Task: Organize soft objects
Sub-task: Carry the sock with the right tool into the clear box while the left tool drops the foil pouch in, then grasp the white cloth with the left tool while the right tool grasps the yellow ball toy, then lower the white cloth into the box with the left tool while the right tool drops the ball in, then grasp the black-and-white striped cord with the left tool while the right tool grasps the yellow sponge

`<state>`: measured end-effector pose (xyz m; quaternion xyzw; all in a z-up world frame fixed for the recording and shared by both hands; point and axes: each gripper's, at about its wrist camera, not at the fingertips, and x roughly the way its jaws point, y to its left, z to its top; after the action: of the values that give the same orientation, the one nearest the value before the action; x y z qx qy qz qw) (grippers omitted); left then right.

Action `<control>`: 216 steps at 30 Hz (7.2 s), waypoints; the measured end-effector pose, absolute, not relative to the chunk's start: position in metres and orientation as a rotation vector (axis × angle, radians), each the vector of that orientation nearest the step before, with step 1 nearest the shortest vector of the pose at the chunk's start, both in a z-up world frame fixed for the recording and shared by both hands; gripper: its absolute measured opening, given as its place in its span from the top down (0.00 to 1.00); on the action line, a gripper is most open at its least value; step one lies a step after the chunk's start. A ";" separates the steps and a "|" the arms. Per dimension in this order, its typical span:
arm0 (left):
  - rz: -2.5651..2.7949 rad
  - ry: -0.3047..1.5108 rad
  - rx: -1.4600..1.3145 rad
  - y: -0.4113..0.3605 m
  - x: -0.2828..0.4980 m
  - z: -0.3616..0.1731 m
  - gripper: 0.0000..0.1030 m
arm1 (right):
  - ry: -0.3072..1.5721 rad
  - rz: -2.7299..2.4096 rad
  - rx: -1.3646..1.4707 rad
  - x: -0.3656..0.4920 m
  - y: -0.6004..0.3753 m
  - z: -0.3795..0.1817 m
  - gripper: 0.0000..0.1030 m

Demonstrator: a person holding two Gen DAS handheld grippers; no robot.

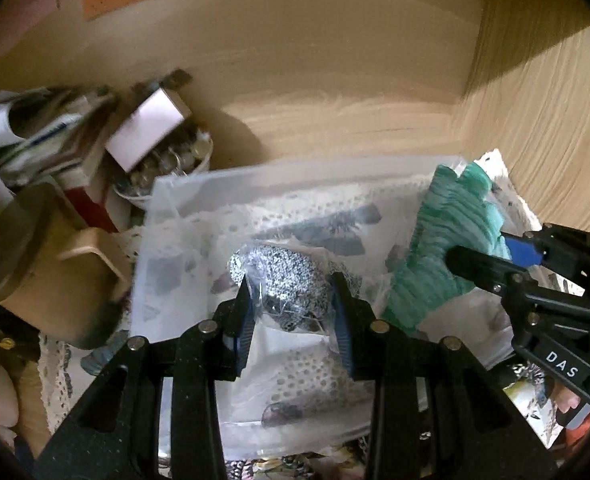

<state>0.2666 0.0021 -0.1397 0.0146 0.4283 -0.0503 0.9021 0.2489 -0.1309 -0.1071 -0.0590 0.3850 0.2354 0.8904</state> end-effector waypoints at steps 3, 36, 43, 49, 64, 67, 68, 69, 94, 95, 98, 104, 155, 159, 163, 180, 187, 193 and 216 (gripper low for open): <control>-0.106 0.906 0.026 0.003 0.268 -0.144 0.65 | 0.818 0.491 -0.144 0.251 -0.128 -0.112 0.76; -0.076 0.578 -0.036 0.023 0.128 -0.066 0.01 | 0.538 0.452 -0.058 0.132 -0.175 -0.044 0.26; -0.051 0.676 -0.075 0.026 0.110 -0.110 0.01 | 0.617 0.416 -0.065 0.112 -0.179 -0.078 0.26; -0.035 0.760 -0.100 0.024 0.094 -0.150 0.01 | 0.689 0.421 -0.058 0.108 -0.180 -0.103 0.26; 0.048 0.831 -0.131 0.031 0.104 -0.196 0.01 | 0.822 0.466 -0.035 0.116 -0.176 -0.148 0.43; 0.057 0.835 -0.136 0.035 0.106 -0.200 0.14 | 0.825 0.491 -0.025 0.117 -0.177 -0.148 0.57; 0.066 0.830 -0.123 0.035 0.105 -0.200 0.21 | 0.825 0.491 -0.022 0.117 -0.177 -0.148 0.59; 0.069 0.828 -0.114 0.035 0.105 -0.200 0.23 | 0.822 0.488 -0.024 0.117 -0.177 -0.148 0.59; -0.011 0.543 -0.091 0.033 0.092 -0.089 0.58 | 0.587 0.446 -0.011 0.118 -0.185 -0.072 0.60; -0.014 0.533 -0.089 0.032 0.093 -0.087 0.58 | 0.572 0.449 -0.011 0.119 -0.184 -0.068 0.60; -0.027 0.515 -0.085 0.029 0.104 -0.078 0.58 | 0.534 0.457 -0.012 0.124 -0.181 -0.057 0.60; -0.077 0.513 -0.088 0.023 0.135 -0.068 0.57 | 0.508 0.477 -0.001 0.141 -0.175 -0.046 0.60; -0.089 0.640 -0.087 0.040 0.154 -0.086 0.07 | 0.631 0.506 -0.116 0.183 -0.147 -0.055 0.24; -0.088 0.647 -0.095 0.042 0.135 -0.094 0.04 | 0.603 0.509 -0.107 0.163 -0.151 -0.052 0.20; -0.090 0.703 -0.126 0.046 0.121 -0.115 0.04 | 0.605 0.506 -0.103 0.145 -0.153 -0.059 0.20; -0.147 0.829 -0.131 0.027 0.098 -0.177 0.53 | 0.817 0.554 -0.096 0.115 -0.142 -0.132 0.20; -0.141 0.836 -0.071 0.015 0.108 -0.183 0.64 | 0.840 0.578 -0.088 0.114 -0.136 -0.140 0.21; -0.114 0.841 -0.019 0.012 0.118 -0.190 0.69 | 0.836 0.594 -0.086 0.113 -0.136 -0.141 0.26; -0.106 0.723 -0.060 0.031 0.091 -0.154 0.95 | 0.712 0.558 -0.052 0.108 -0.155 -0.107 0.50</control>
<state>0.0907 0.0314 -0.1539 -0.0291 0.3535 -0.0516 0.9336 0.1082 -0.1550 -0.1074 -0.0251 0.3439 0.2697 0.8991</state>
